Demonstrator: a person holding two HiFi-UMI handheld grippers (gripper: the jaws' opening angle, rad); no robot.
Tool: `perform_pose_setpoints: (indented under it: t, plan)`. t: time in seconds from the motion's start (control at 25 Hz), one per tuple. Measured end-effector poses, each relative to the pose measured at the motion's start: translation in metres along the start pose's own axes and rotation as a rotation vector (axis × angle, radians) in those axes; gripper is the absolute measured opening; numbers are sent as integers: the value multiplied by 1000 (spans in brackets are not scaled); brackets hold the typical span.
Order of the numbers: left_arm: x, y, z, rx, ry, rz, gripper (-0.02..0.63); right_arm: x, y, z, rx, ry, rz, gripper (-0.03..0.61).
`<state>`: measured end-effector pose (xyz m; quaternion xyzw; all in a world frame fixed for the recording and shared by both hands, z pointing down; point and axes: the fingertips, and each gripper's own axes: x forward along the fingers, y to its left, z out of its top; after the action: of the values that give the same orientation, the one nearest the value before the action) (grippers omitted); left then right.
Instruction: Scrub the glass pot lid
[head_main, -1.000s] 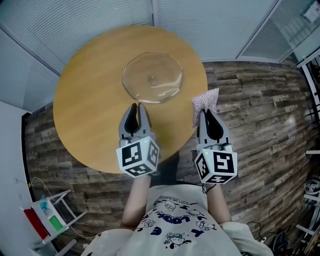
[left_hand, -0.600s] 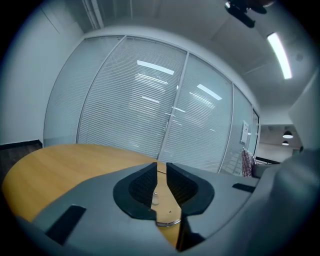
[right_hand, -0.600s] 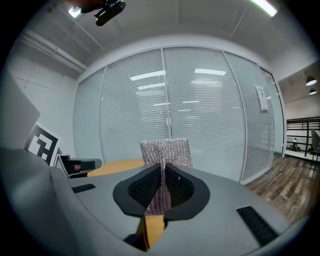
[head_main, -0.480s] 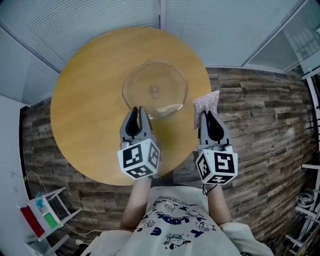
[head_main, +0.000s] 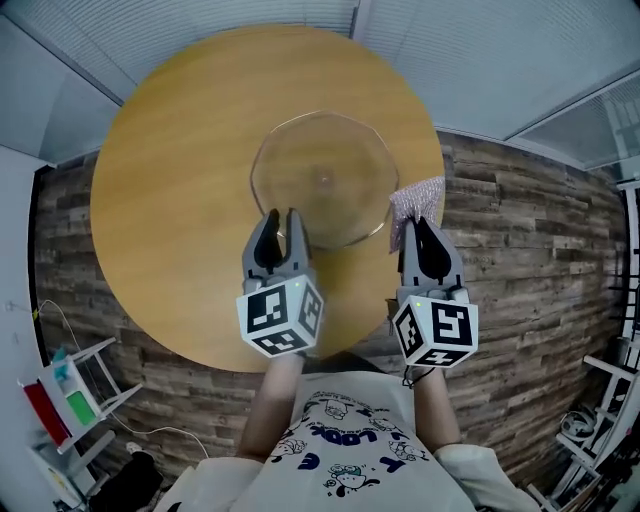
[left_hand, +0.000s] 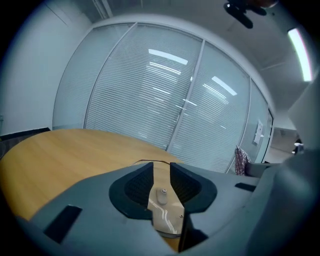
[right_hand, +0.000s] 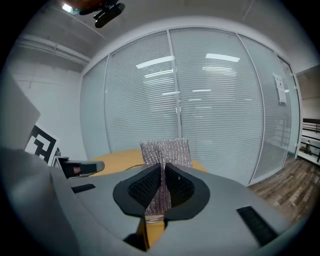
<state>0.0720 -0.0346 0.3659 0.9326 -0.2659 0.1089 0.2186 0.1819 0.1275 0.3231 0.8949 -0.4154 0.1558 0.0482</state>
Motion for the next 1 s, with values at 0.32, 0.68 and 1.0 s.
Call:
perform_pose_setpoints:
  t: [0.32,0.68,1.0]
  plan:
    - [12,28,-16,-65,51,75,106,36,14,-14,-34,85,69,43]
    - [5,51,-32,-147,106,109,178,59,30,-14,-79,121,144,43]
    - [0,58,-51,-273,139,109,201,75,40,-17,-99,143,235,43]
